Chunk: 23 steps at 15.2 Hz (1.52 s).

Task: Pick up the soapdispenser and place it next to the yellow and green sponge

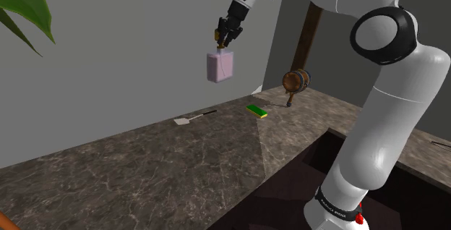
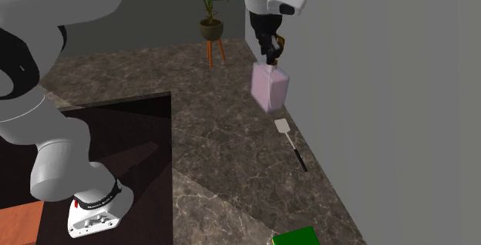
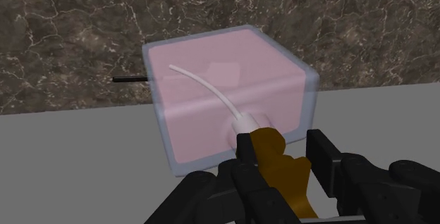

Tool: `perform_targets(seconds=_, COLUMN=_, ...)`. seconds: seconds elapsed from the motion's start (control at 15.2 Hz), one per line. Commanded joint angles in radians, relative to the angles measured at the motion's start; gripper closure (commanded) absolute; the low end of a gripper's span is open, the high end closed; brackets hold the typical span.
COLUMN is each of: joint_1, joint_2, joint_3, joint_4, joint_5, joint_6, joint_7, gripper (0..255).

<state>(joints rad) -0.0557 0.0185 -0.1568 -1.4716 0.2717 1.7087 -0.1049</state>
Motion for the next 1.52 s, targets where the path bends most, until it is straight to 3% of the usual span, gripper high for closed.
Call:
perform_targets(seconds=0.0, joint_1=-0.027, joint_2=0.015, joint_3=-0.025, joint_4=0.02, joint_5=0.014, joint_6=-0.018, joint_7=-0.051, gripper=255)
perform_targets(seconds=0.79, joint_1=-0.205, joint_2=0.167, joint_3=-0.153, joint_4=0.23, joint_5=0.112, joint_6=-0.169, joint_7=-0.31, gripper=255)
perform_targets(seconds=1.45, joint_1=-0.184, joint_2=0.107, joint_3=-0.146, joint_4=0.015, joint_5=0.093, joint_6=-0.014, joint_7=-0.344, gripper=255)
